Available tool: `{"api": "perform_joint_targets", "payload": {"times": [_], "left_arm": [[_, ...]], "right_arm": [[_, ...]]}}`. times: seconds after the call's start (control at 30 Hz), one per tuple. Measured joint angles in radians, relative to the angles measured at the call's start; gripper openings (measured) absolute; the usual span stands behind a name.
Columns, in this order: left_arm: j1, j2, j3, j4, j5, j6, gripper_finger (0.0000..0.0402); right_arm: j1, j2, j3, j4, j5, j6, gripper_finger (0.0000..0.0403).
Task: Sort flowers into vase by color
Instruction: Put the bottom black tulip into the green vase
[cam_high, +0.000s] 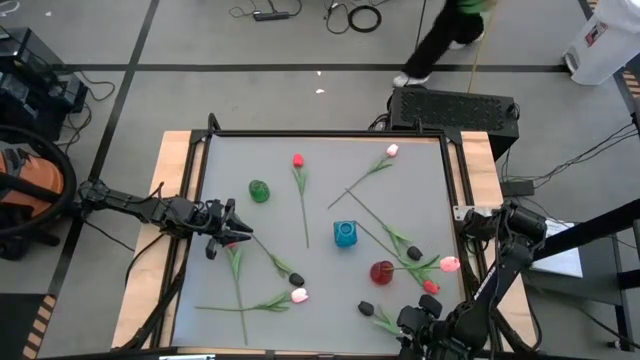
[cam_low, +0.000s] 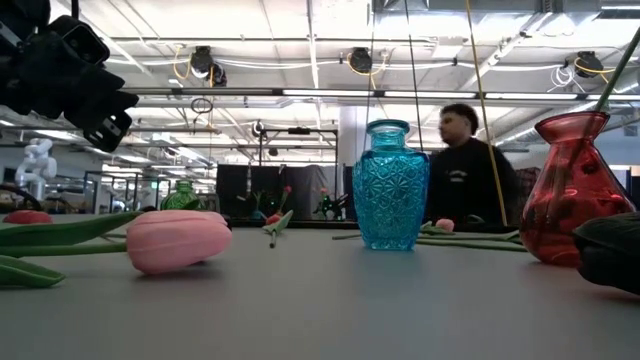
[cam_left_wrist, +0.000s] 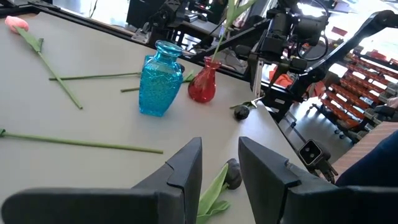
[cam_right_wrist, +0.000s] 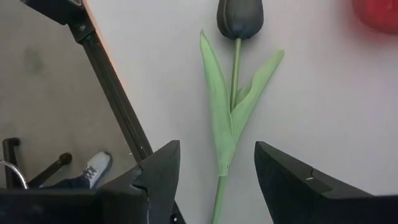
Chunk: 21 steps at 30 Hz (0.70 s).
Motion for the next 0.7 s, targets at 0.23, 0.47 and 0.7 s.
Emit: {"api": "perform_joint_targets", "payload": {"times": [0.23,0.47,0.7], "left_arm": [[0.000,0.000,0.000,0.000,0.000,0.000,0.0112],[0.000,0.000,0.000,0.000,0.000,0.000,0.0112],[0.000,0.000,0.000,0.000,0.000,0.000,0.0112]], "right_arm": [[-0.013,0.027,0.000,-0.003,-0.006,0.004,0.0199],[-0.012,0.079,-0.001,0.031,-0.040,0.006,0.0199],[-0.012,0.099,-0.001,0.031,-0.062,0.008,0.0199]]}}
